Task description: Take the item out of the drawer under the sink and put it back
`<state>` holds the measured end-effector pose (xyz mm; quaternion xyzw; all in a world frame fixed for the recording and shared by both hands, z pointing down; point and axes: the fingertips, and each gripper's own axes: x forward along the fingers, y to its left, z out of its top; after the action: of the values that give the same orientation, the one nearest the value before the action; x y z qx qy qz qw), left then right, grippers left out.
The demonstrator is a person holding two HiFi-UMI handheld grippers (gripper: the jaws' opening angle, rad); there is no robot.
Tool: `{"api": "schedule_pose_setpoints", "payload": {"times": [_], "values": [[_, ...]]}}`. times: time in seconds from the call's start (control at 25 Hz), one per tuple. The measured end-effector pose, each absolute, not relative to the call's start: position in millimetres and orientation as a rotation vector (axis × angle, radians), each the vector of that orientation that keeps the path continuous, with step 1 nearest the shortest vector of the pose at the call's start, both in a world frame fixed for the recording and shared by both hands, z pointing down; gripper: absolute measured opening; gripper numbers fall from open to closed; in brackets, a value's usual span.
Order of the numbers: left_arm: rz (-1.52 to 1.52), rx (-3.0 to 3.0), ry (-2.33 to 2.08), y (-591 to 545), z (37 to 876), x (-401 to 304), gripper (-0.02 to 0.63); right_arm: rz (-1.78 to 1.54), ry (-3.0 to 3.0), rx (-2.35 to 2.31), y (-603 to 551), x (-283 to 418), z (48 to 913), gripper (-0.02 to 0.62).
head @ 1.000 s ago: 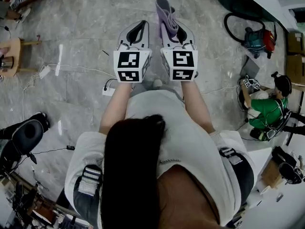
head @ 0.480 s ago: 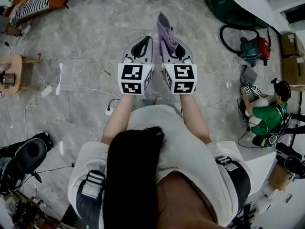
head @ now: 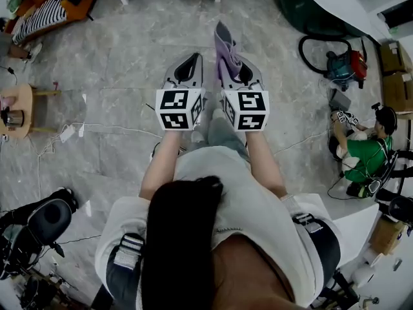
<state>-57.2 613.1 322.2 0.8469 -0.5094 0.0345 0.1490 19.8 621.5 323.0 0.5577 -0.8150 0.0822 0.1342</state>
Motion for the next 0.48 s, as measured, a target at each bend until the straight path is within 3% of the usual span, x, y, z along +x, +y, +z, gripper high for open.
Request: {"api": "schedule_pose_setpoints", "payload": {"times": [0.48], "values": [[0.083,2.426,-1.529,556,325,-59,0.005,0.259,-2.411,1.594,558,16,328,0.106]]}}
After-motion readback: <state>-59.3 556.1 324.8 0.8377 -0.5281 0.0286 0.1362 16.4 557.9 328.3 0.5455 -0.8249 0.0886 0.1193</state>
